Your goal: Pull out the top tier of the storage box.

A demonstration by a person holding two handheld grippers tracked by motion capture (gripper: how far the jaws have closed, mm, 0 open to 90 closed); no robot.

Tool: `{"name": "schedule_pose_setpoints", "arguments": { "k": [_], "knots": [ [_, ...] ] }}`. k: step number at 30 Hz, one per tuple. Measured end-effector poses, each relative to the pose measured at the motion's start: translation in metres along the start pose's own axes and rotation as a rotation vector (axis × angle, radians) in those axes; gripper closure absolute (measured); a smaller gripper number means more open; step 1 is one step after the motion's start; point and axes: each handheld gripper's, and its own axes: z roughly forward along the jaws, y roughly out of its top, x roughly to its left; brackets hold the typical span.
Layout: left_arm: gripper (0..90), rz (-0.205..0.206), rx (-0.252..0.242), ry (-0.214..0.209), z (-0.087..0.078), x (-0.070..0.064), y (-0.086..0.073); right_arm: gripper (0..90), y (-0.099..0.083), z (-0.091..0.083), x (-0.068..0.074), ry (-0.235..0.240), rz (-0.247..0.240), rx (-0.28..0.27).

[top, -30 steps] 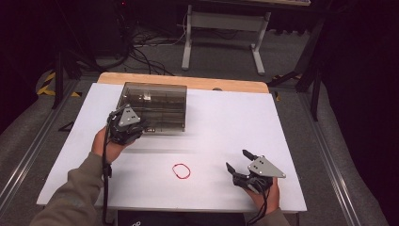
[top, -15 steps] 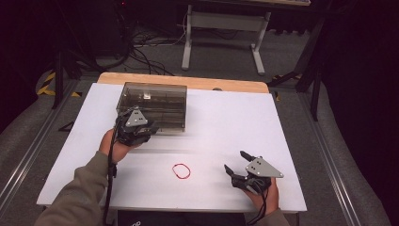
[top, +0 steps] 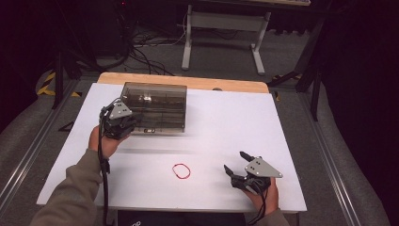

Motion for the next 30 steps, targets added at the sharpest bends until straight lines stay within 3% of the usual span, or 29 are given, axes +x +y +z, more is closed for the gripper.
{"name": "schedule_pose_setpoints", "arguments": {
  "k": [5,7,13,15,18,30],
  "knots": [
    [89.6,-0.025,0.053,0.006,0.007,0.008,-0.008,26.7,0.000,0.001,0.001,0.000,0.003,0.006],
    [89.6,-0.013,0.080,0.011,0.010,0.009,-0.010,26.7,0.000,0.001,0.001,0.002,0.003,0.009],
    [89.7,-0.018,0.087,0.014,0.009,0.014,-0.013,26.7,0.000,0.002,0.002,0.004,0.000,0.014],
    [89.7,-0.006,0.118,0.034,0.009,0.018,-0.016,26.7,0.000,0.002,0.002,0.007,0.002,0.018],
    [89.6,-0.030,0.104,0.009,0.008,0.023,-0.019,26.7,-0.001,0.002,0.002,0.008,0.002,0.021],
    [89.7,-0.031,0.113,0.053,-0.003,0.035,-0.028,26.7,-0.001,0.003,0.003,0.015,-0.001,0.031]
  ]
}}
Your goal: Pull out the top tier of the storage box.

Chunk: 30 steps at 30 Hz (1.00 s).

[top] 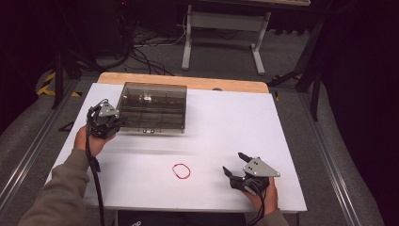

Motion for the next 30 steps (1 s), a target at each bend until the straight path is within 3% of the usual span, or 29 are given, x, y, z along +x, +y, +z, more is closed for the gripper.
{"name": "schedule_pose_setpoints", "arguments": {
  "k": [9,14,19,25,30],
  "knots": [
    [89.2,-0.006,-0.022,0.019,-0.002,-0.003,0.000,26.6,0.000,0.000,0.000,0.000,0.000,0.000],
    [87.8,0.032,-0.054,0.015,-0.009,-0.011,0.005,26.5,0.000,-0.001,-0.001,0.003,-0.005,-0.004],
    [87.1,0.046,-0.098,0.013,-0.016,-0.020,0.008,26.5,0.000,-0.001,-0.001,0.001,-0.002,-0.011],
    [83.2,0.093,-0.199,0.030,-0.037,-0.030,0.006,26.5,0.001,-0.002,-0.003,0.005,0.003,-0.023],
    [78.4,0.093,-0.252,0.040,-0.046,-0.036,-0.002,26.5,0.002,-0.002,-0.006,0.014,0.013,-0.028]
  ]
}}
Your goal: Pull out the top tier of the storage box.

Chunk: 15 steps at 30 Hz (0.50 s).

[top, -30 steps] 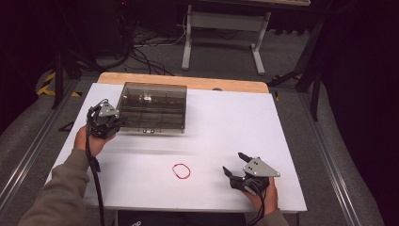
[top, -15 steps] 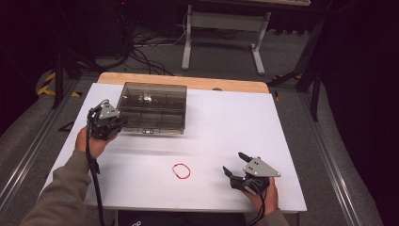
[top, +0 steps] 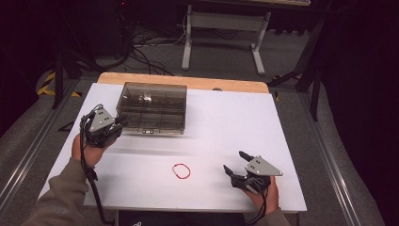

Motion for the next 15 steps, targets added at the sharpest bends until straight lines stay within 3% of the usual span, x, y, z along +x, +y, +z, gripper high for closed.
{"name": "schedule_pose_setpoints", "arguments": {
  "k": [4,5,9,12,14,15],
  "knots": [
    [72.3,0.050,-0.039,0.022,-0.010,-0.008,-0.009,26.5,0.001,0.001,0.000,0.012,0.005,-0.006],
    [70.2,0.056,-0.056,0.009,-0.012,-0.011,-0.012,26.5,0.001,0.001,0.000,0.016,0.006,-0.008],
    [56.4,0.090,-0.079,-0.001,-0.022,-0.022,-0.024,26.5,0.006,0.006,-0.001,0.041,0.008,-0.021],
    [42.8,0.100,-0.083,0.024,-0.027,-0.027,-0.033,26.5,0.007,0.012,0.000,0.071,0.008,-0.017],
    [41.6,0.107,-0.089,0.017,-0.028,-0.028,-0.036,26.5,0.006,0.013,0.001,0.082,0.003,-0.016],
    [35.4,0.108,-0.086,0.027,-0.028,-0.028,-0.041,26.5,0.006,0.014,0.002,0.095,0.009,-0.011]
  ]
}}
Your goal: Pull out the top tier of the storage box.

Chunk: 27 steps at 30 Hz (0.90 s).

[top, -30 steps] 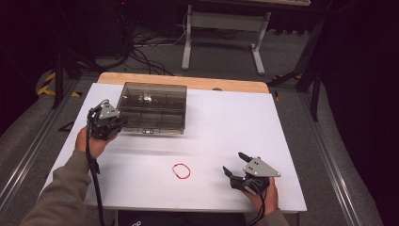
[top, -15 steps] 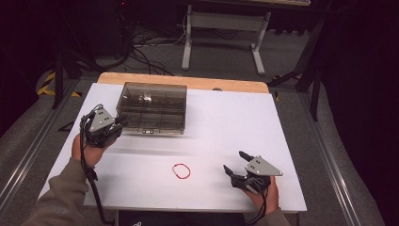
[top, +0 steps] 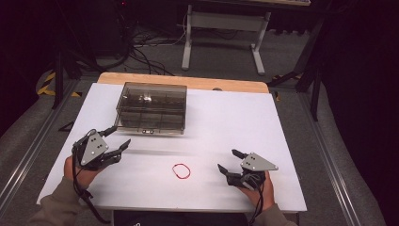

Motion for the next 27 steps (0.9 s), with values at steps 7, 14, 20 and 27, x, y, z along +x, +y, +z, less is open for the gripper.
{"name": "schedule_pose_setpoints", "arguments": {
  "k": [7,14,20,27],
  "knots": [
    [21.2,-0.040,0.022,-0.011,0.004,-0.006,-0.019,26.1,0.004,0.007,0.004,0.048,-0.005,0.000],
    [10.3,-0.074,0.055,-0.054,0.001,-0.017,-0.039,25.4,0.009,0.019,0.016,0.121,-0.047,0.030],
    [9.2,-0.082,0.097,-0.086,-0.005,-0.024,-0.051,25.4,0.013,0.036,0.023,0.201,-0.063,0.070],
    [9.2,-0.106,0.098,-0.067,-0.011,-0.020,-0.055,29.9,0.022,0.057,0.036,0.310,-0.129,0.122]
  ]
}}
